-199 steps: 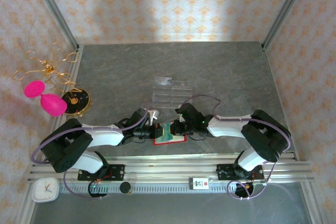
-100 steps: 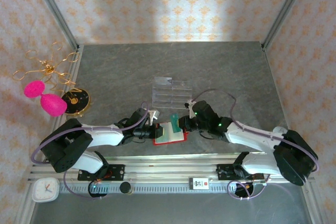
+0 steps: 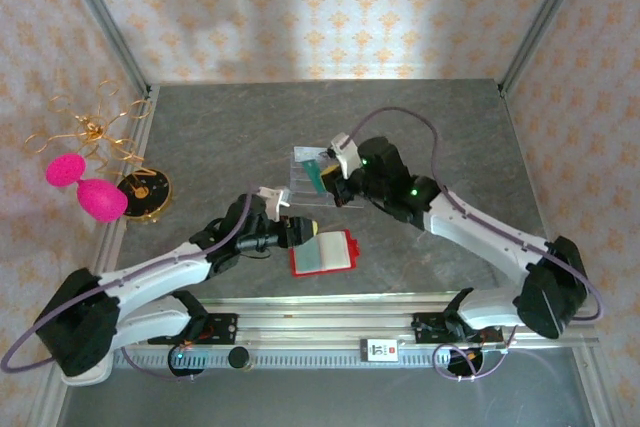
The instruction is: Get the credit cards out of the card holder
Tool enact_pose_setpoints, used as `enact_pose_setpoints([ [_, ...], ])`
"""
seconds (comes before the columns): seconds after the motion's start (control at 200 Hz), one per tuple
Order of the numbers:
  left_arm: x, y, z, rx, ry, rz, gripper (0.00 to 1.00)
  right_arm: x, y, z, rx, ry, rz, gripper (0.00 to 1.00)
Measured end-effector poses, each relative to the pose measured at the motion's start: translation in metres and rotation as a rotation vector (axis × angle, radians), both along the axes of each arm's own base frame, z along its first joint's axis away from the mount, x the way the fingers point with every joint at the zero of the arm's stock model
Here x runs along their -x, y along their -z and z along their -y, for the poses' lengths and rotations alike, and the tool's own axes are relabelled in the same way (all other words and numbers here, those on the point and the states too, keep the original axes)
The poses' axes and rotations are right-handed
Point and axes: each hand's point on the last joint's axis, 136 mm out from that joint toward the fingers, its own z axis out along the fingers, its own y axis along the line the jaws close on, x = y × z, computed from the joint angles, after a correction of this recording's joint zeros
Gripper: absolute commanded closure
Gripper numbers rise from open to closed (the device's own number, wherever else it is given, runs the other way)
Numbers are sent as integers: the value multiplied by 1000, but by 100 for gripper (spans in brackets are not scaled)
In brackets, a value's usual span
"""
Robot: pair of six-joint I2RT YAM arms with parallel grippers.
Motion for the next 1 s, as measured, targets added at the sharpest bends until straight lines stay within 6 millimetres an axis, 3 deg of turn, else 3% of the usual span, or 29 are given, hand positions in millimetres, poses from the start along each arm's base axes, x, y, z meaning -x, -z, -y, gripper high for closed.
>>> enact_pose_setpoints([
  [0.21,-3,-27,-30,6,-93,71,27,-32,1,-4,155,-121,31,100],
  [0.44,-9,-27,-52,-49,-161,80,13,-61,3,-13,292,-259,45,100],
  [0.766,-31,-24,-81,-209,-256,103,13,-95,19,-44,413,-451,51,100],
  [1.001,-40,-18,-94,-301,-301,126,13,-88,39,-39,485,-542,23,100],
])
